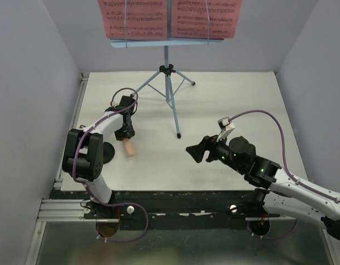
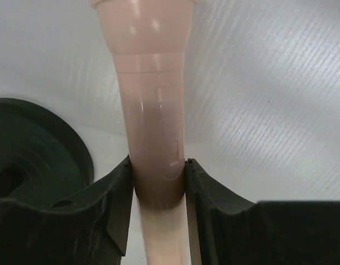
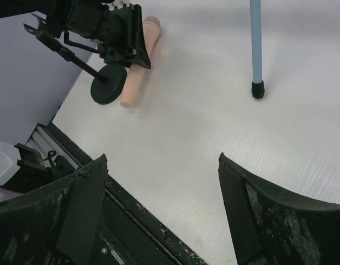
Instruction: Pack up the instrument practice props
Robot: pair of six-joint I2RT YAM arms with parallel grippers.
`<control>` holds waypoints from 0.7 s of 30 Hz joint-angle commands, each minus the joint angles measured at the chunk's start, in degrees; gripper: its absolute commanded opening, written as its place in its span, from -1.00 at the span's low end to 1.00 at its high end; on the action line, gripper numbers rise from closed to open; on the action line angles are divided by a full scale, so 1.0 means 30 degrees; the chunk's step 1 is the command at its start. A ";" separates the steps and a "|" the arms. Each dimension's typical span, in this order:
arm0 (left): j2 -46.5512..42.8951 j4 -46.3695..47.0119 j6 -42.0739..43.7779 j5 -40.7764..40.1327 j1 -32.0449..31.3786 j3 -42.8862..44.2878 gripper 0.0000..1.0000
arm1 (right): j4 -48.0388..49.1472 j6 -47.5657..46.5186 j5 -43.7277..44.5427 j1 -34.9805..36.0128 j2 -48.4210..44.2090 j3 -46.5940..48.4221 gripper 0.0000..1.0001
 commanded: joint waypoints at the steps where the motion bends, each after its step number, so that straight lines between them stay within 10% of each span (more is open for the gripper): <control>1: 0.1013 -0.1977 0.1215 0.0802 0.0128 0.1655 -0.31 | -0.0780 -0.0539 0.0726 -0.0037 -0.0178 0.0785 0.75; 21: 0.0578 -0.1601 0.1364 0.0920 0.0128 0.1044 0.19 | -0.1426 -0.0979 0.1342 -0.0066 -0.0618 0.1225 0.75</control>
